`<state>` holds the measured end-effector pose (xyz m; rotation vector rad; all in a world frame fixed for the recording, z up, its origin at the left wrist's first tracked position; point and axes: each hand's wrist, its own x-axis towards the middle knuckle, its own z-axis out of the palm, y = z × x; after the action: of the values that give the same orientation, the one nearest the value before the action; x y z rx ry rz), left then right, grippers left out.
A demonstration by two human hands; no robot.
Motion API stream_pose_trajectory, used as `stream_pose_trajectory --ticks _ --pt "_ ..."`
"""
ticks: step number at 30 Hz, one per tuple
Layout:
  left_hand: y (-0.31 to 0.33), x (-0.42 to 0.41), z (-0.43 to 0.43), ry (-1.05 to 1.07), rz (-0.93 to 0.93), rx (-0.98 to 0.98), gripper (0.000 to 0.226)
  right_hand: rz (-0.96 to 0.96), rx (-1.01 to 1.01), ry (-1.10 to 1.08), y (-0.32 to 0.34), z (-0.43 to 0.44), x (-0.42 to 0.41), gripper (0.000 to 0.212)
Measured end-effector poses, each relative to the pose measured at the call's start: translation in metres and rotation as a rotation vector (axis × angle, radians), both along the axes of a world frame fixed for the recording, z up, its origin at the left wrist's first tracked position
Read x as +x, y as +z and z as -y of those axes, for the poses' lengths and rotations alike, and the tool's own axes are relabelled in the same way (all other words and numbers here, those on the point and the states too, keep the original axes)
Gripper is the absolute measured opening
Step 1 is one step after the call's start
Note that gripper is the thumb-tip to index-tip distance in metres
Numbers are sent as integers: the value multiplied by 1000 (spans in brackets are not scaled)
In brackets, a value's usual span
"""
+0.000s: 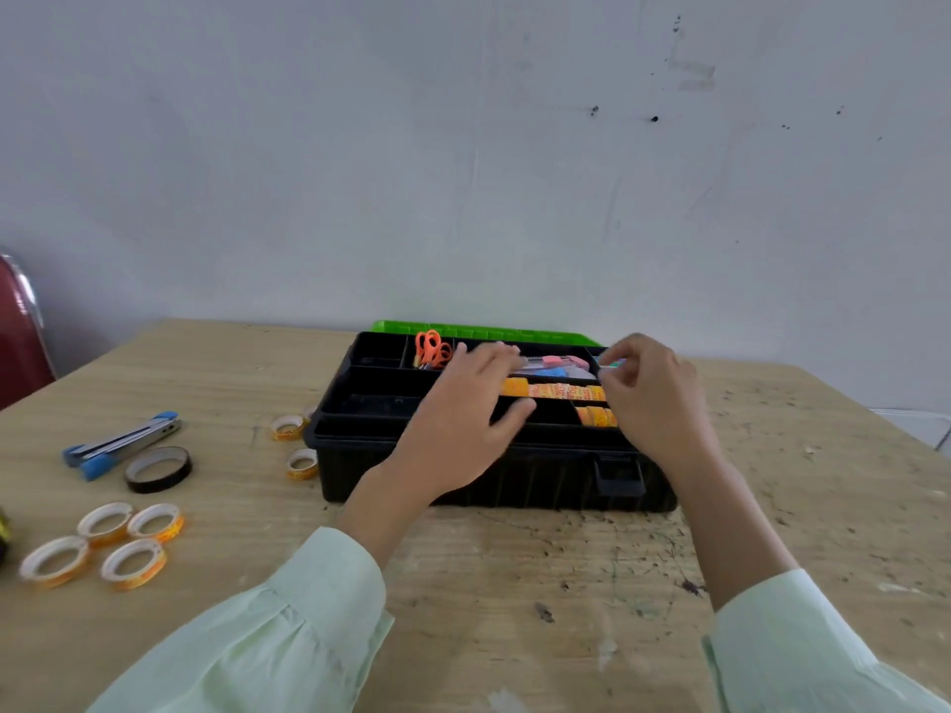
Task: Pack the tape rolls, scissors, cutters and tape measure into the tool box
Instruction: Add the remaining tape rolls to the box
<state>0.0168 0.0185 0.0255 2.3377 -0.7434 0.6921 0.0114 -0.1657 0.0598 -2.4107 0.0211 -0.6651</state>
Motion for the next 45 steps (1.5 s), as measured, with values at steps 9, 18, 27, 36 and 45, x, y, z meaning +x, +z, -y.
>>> stream_pose_trajectory --ticks 9,18,27,36,45 --pt "-31 -8 -110 548 -26 -702 38 -169 -363 445 -25 -118 7 50" --pt "-81 6 -144 597 -486 -136 38 -332 -555 386 -31 -127 11 63" --pt "-25 -27 -123 403 -12 -754 37 93 -102 610 -33 -131 0 52" --pt "-12 -34 -110 147 -72 -694 48 204 156 729 -26 -149 0 26" --pt "-70 29 -176 702 -293 -258 17 103 297 544 -30 -143 18 25"
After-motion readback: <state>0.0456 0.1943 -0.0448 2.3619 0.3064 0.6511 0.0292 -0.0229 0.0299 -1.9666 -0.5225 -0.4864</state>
